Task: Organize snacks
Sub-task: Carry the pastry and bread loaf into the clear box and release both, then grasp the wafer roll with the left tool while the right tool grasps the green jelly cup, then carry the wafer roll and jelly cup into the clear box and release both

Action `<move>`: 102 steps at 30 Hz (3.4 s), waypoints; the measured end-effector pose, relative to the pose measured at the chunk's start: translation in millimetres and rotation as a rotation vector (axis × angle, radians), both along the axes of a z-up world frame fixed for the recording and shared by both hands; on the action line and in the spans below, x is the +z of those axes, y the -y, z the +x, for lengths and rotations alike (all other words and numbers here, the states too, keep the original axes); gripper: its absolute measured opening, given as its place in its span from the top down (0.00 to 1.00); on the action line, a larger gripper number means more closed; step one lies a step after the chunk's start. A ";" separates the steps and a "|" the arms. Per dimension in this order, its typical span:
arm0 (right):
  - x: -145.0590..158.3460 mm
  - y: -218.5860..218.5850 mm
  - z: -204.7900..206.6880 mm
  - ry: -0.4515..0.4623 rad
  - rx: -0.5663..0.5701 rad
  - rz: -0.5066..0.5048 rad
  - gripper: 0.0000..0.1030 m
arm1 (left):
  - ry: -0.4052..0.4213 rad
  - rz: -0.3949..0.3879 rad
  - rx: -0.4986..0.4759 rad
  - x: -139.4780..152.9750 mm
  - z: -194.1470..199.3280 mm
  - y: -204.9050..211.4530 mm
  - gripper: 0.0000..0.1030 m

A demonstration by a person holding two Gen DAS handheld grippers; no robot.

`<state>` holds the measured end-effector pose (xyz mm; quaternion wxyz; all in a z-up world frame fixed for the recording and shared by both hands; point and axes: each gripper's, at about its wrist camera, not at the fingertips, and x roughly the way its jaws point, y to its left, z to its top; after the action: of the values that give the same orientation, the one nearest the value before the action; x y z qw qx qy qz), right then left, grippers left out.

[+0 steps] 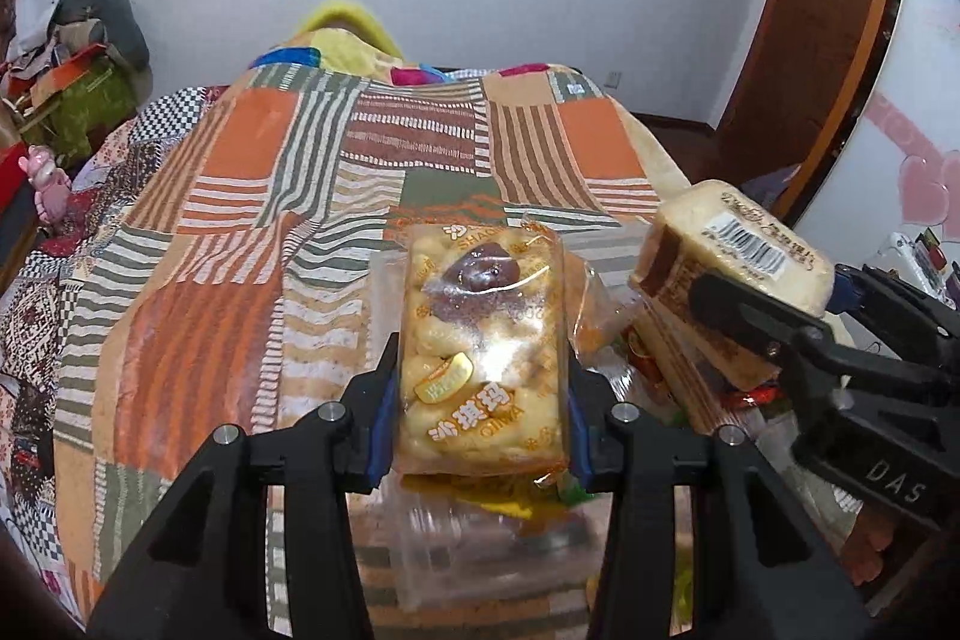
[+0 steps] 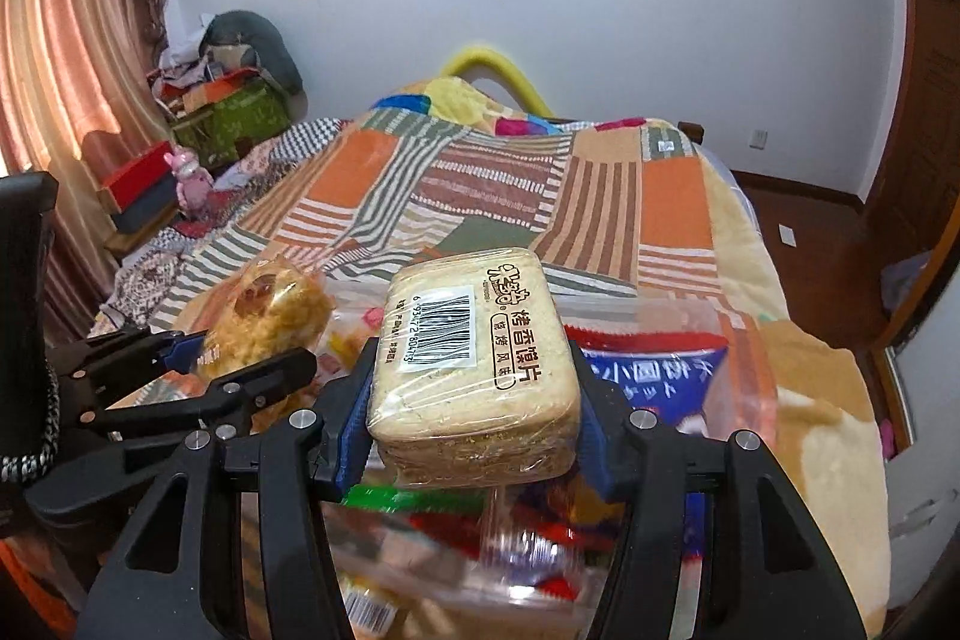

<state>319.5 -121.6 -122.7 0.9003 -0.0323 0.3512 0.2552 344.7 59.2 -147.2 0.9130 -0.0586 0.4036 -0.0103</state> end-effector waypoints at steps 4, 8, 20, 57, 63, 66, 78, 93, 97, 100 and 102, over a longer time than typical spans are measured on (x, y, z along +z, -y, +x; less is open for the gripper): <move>-6.5 -1.2 5.0 -0.030 0.003 -0.009 0.49 | -0.004 -0.002 0.022 -3.7 7.3 -1.7 0.57; -0.9 3.7 -0.9 -0.020 -0.001 0.003 0.48 | 0.014 -0.008 0.011 1.7 0.7 -0.1 0.50; 31.7 25.3 -53.1 0.064 0.045 0.017 0.44 | 0.089 0.019 -0.038 39.7 -64.4 8.6 0.41; -75.3 30.2 -92.6 -0.120 0.059 -0.077 0.49 | -0.142 -0.058 -0.152 -50.8 -126.8 55.2 0.39; -69.3 55.9 -95.7 -0.115 0.013 -0.056 0.49 | -0.158 -0.071 -0.157 -62.5 -109.3 71.4 0.40; -66.2 62.5 -98.2 -0.111 -0.002 -0.039 0.49 | -0.171 -0.044 -0.158 -71.6 -101.6 79.9 0.54; -45.5 54.6 -98.3 -0.067 0.009 0.020 0.49 | -0.074 -0.001 -0.178 -35.9 -124.9 81.4 0.67; -11.4 40.2 -58.6 0.024 -0.013 0.066 0.49 | 0.083 -0.007 -0.100 24.8 -89.8 58.0 0.67; -14.9 34.1 -45.0 0.016 -0.023 0.063 0.49 | 0.076 -0.012 -0.073 23.0 -65.3 53.5 0.67; -19.8 32.3 -38.8 0.001 -0.033 0.065 0.49 | 0.072 -0.006 -0.046 19.2 -50.3 51.0 0.67; -23.4 31.9 -35.2 -0.012 -0.042 0.061 0.49 | 0.060 -0.005 -0.030 13.9 -41.1 48.8 0.67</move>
<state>284.3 -153.5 -146.1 0.9039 0.0041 0.3492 0.2470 303.6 10.4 -133.4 0.9242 -0.0546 0.3770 -0.0267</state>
